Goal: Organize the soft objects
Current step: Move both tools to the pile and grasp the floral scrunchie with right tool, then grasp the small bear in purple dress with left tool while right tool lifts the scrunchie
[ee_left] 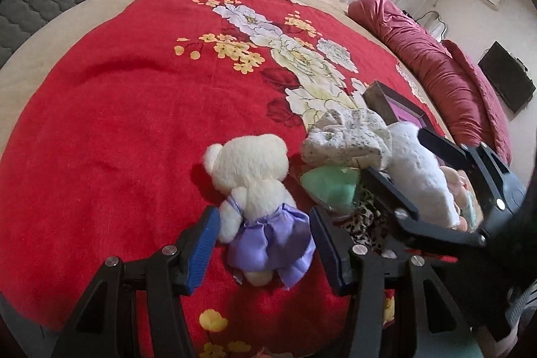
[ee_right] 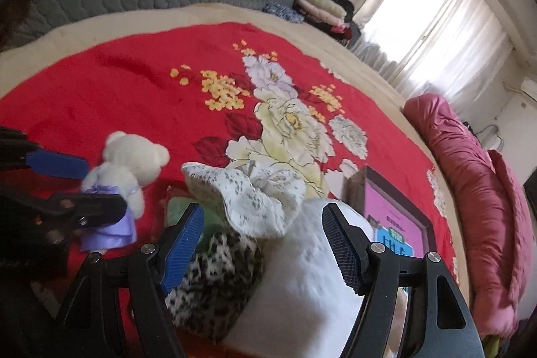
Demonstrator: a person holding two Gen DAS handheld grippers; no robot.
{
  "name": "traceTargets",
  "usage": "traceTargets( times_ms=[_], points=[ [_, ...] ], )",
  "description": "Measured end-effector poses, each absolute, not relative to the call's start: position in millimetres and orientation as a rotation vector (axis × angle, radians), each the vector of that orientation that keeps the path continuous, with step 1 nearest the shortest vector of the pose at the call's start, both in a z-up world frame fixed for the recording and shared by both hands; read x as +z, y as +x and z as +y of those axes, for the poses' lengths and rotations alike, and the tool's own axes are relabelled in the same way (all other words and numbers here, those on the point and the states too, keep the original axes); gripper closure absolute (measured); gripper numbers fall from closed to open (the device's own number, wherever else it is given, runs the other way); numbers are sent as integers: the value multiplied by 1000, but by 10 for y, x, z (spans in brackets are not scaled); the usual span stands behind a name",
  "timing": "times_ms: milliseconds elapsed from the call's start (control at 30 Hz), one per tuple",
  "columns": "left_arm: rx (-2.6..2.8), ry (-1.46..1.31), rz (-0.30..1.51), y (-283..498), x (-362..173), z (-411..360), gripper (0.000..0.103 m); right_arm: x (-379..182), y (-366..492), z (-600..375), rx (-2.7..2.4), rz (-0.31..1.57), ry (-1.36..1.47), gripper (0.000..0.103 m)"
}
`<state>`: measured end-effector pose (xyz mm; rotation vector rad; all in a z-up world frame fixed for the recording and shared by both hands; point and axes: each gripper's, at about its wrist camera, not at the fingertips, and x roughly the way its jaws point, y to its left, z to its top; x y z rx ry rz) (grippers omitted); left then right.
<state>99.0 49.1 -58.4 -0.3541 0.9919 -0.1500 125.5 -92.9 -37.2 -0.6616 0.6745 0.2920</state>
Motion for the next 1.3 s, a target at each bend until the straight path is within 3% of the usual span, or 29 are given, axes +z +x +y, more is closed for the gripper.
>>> traceTargets(
  times_ms=[167, 233, 300, 400, 500, 800, 967, 1300],
  points=[
    [-151, -372, 1000, 1052, -640, 526, 48, -487, 1467, -835, 294, 689, -691, 29],
    [-152, -381, 1002, 1075, -658, 547, 48, -500, 1527, -818, 299, 696, -684, 41],
    [-152, -386, 1004, 1084, -678, 560, 48, -519, 1581, -796, 296, 702, -680, 62],
    [-156, -388, 1013, 1121, -712, 550, 48, -512, 1590, -813, 288, 698, -655, 83],
    [-161, -384, 1022, 1150, -743, 517, 48, -415, 1556, -883, 294, 655, -588, 91],
    [-139, -357, 1029, 1269, -832, 424, 48, -26, 1421, -1105, 282, 555, -462, 94],
    [-127, -374, 1022, 1336, -858, 434, 61, 122, 1312, -1225, 277, 539, -429, 94],
    [-147, -361, 956, 1173, -666, 417, 62, 356, 1109, -1378, 259, 490, -391, 94]
  ],
)
